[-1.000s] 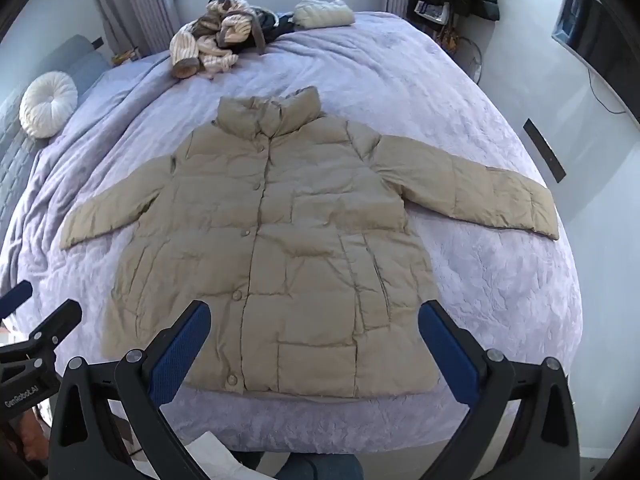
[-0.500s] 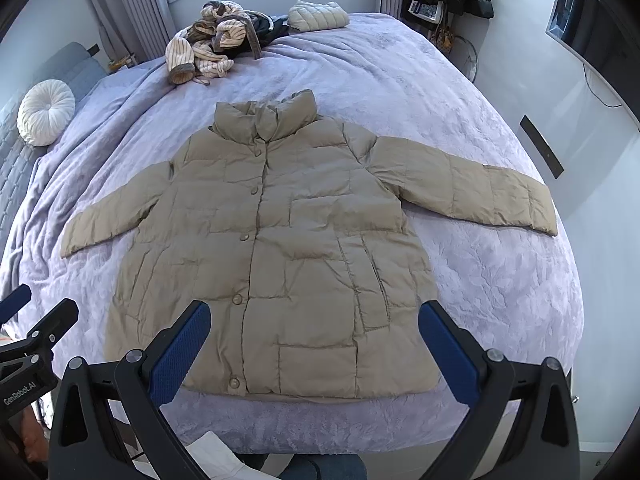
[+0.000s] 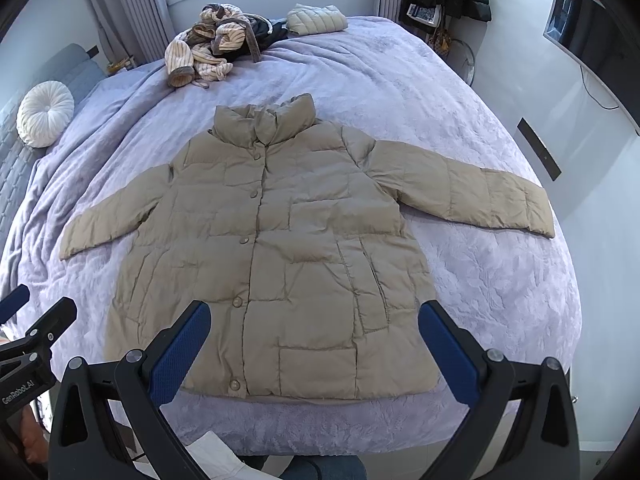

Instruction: Fold large clothes

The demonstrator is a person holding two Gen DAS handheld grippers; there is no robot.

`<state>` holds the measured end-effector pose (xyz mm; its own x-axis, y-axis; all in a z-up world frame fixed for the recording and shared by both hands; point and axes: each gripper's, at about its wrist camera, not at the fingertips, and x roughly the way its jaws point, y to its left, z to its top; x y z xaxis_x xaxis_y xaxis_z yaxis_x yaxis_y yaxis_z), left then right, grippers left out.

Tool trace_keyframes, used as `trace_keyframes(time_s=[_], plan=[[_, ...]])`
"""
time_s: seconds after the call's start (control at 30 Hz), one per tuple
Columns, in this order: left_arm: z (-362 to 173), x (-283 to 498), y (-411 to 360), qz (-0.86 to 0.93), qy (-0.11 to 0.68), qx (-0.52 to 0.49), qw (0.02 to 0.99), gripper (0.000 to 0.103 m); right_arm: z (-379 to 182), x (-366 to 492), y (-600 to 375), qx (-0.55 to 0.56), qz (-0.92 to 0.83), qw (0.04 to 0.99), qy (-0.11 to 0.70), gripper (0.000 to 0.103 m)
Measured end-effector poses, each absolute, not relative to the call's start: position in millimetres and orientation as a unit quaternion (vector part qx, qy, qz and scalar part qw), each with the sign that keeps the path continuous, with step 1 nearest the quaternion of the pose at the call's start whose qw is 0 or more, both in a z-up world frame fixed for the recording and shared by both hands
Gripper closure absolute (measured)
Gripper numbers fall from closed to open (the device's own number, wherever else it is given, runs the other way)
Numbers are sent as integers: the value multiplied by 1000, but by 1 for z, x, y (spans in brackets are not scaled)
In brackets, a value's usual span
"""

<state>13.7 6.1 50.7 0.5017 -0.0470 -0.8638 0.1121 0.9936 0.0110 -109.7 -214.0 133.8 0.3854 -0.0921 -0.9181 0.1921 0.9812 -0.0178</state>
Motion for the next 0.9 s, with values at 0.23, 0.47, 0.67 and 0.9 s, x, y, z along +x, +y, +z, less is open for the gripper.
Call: trace_keyframes(time_s=[0.23, 0.47, 0.67, 0.9], plan=[[53, 15, 7, -46, 495, 29, 867, 0, 141, -104, -218, 46, -90, 834, 542, 0], [53, 13, 9, -47, 494, 30, 867, 0, 142, -105, -217, 45, -91, 836, 540, 0], [52, 13, 9, -47, 495, 30, 867, 0, 142, -105, -216, 46, -92, 835, 541, 0], [52, 12, 10, -48, 494, 30, 868, 0, 140, -107, -215, 45, -92, 835, 540, 0]])
